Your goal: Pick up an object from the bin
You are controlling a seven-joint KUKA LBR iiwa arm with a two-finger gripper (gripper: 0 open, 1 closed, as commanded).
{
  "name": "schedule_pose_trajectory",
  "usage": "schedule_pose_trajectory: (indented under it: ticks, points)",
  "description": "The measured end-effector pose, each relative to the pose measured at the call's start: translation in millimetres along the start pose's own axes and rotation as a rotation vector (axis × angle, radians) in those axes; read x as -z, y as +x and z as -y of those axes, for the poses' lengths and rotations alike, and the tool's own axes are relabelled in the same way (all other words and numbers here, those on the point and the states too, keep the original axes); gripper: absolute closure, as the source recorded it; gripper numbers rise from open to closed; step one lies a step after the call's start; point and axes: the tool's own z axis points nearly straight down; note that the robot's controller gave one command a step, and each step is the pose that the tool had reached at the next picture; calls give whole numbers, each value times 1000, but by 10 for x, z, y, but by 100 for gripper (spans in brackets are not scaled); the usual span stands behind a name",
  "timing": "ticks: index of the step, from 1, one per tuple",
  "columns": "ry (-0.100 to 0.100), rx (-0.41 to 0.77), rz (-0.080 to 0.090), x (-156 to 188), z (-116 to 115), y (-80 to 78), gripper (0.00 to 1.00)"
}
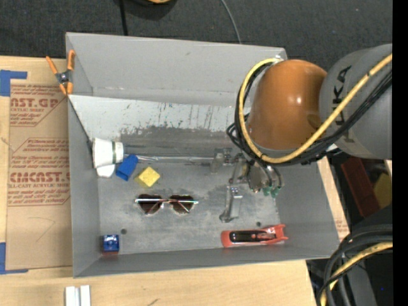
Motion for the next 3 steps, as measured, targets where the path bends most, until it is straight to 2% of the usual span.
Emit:
schedule_pose_trajectory:
  ticks: [1,2,3]
  points:
    - [-1,-1,8,42,1,-16,0]
    - [0,60,12,-450,-229,-73,0]
    - [1,251,6,-842,-573,13,0]
